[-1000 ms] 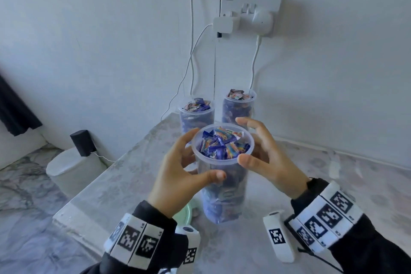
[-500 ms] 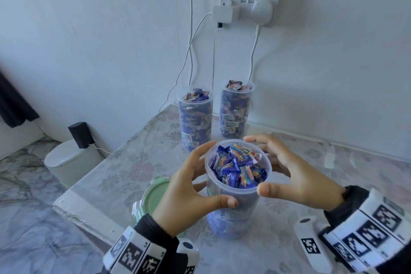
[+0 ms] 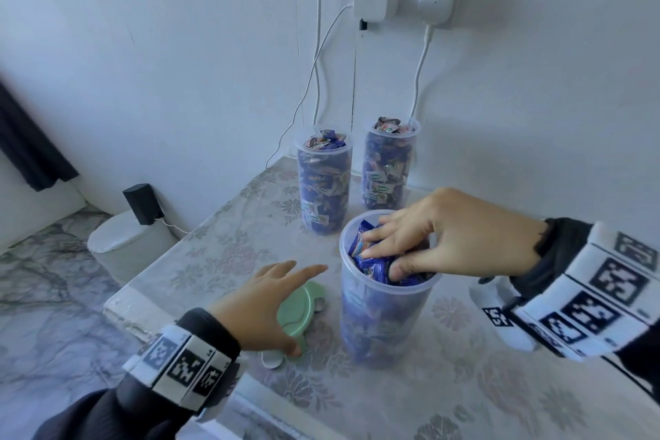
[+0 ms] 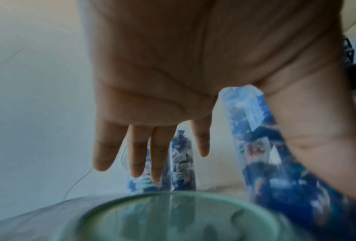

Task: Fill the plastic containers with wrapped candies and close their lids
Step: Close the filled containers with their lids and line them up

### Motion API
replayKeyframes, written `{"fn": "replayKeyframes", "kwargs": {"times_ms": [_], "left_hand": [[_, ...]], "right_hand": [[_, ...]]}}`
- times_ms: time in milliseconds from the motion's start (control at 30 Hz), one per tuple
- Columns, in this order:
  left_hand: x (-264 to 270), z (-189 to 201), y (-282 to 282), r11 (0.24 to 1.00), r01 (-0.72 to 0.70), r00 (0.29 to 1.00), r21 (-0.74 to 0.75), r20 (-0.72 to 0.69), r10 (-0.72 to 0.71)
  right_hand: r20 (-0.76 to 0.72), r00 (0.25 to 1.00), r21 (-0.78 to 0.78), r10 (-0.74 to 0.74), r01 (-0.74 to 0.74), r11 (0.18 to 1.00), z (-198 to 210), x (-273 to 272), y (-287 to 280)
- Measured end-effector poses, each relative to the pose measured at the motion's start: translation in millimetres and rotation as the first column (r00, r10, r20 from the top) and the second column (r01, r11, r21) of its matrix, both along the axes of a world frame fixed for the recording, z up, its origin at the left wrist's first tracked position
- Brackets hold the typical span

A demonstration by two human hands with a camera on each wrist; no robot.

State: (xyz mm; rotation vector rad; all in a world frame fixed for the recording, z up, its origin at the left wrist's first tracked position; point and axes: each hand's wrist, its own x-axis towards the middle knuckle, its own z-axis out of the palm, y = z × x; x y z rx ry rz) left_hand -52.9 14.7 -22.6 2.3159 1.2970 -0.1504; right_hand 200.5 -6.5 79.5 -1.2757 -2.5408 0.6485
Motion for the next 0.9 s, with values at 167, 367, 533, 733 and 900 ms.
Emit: {"fn": "replayKeyframes", "kwargs": {"times_ms": [167,367,533,733,900], "left_hand": [[-11,-10,5,0.999,0.017,0.977,0.033,-0.214,-0.009],[-18,-23,15,0.997,-0.031,0.999,0.065,-0.013,0.032],[-20,-5,20,0.985,-0.173,0.924,0.013,0.348,0.158],[-3,33,22,0.938,-0.345,0.579,-0.036,0.778,0.242],[25,65,5,0.971,-0.236,0.57,0.043,0.815,0.102]], "right_hand": [[0.088,0.995,-0.037,-0.044,0.047,0.998,1,-14,2],[0.183,0.982,0.014,-0.049,0.047,0.999,-2,-24,-2],[0.117,0.989,-0.02,-0.092,0.095,0.995,2,-19,-2],[-0.069,0.995,-0.032,-0.067,0.065,0.997,4,-1,-15],[-0.4,0.893,0.077,-0.204,0.255,0.964,3,15,-24]]}}
